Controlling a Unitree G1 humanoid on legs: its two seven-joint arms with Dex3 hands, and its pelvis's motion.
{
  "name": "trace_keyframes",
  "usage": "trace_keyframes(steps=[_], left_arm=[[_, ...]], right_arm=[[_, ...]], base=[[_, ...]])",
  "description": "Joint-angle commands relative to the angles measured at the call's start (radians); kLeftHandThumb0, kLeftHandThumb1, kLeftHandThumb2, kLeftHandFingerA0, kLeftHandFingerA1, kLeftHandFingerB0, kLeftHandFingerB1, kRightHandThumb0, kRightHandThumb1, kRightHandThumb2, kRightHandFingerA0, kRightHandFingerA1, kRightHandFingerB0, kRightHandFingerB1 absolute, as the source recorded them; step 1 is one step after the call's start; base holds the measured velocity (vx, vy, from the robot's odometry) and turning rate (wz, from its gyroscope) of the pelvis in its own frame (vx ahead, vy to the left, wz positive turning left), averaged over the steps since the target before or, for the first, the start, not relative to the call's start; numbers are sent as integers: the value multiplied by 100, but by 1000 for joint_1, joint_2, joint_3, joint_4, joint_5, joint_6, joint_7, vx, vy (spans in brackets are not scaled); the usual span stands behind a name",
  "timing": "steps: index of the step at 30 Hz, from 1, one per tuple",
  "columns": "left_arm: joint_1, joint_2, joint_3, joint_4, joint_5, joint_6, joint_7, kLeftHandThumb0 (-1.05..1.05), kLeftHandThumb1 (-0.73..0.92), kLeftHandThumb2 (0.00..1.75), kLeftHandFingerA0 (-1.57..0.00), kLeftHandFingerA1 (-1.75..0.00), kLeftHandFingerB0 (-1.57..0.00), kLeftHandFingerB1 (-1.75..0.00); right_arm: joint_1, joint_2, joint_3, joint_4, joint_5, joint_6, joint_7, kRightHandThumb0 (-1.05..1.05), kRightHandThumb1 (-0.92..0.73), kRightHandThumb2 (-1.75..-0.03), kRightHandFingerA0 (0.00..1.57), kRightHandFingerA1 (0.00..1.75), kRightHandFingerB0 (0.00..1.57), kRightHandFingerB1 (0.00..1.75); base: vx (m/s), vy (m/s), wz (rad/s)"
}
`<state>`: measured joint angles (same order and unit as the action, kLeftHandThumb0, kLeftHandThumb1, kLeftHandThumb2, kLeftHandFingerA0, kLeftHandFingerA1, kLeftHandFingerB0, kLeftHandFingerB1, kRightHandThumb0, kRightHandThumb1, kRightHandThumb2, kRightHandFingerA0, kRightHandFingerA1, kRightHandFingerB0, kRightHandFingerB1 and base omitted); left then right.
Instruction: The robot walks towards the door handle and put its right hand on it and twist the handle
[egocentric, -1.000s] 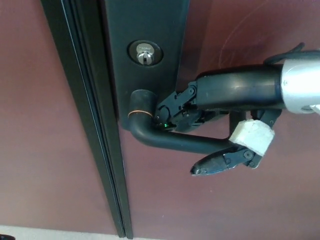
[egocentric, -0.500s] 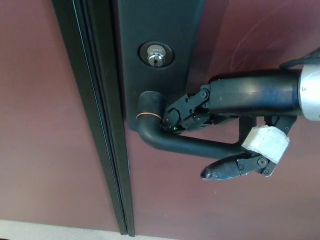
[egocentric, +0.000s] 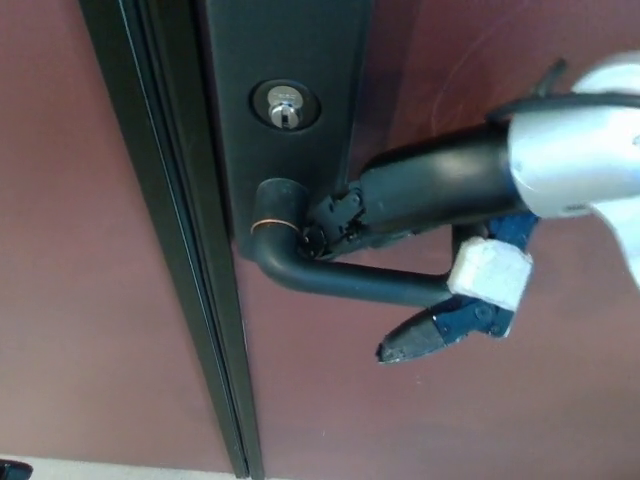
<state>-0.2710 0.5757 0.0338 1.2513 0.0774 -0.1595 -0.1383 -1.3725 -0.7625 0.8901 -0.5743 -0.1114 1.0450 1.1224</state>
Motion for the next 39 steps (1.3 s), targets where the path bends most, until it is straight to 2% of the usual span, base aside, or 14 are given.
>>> trace_keyframes(steps=[1, 6, 14, 18, 25, 39], left_arm=[[18, 3, -1, 2, 14, 6, -11, -27, 57, 57, -76, -52, -59, -45], [25, -3, 1, 1, 11, 3, -11, -27, 57, 57, -76, -52, -59, -45], [61, -12, 2, 2, 6, -2, -21, -27, 57, 57, -77, -53, -60, -45], [75, -11, 3, 4, 6, -8, -19, -27, 57, 57, -77, -53, -60, -45], [75, -9, -5, 2, 16, -13, -11, -27, 56, 57, -77, -53, -60, -45], [89, -2, -6, 0, 16, -14, -16, -27, 57, 57, -77, -53, -60, -45]], right_arm=[[-119, -3, 50, 29, -139, 84, -49, -97, -59, -98, 0, 0, 0, 0], [22, 7, -21, -13, -153, 88, -170, -96, -59, -98, 0, 0, 0, 0], [173, 2, -47, -125, -213, 129, -252, -97, -61, -99, 0, 0, 0, 0], [200, 8, -23, -137, -238, 134, -266, -97, -61, -99, 0, 0, 0, 0], [179, -66, -48, -117, -271, 78, -233, -96, -61, -98, 0, 0, 0, 0], [214, -200, -75, -268, -535, 82, -352, -93, -61, -95, 0, 0, 0, 0]], base=[[0, 0, 0], [0, 0, 0], [0, 0, 0], [0, 0, 0], [0, 0, 0], [0, 0, 0]])
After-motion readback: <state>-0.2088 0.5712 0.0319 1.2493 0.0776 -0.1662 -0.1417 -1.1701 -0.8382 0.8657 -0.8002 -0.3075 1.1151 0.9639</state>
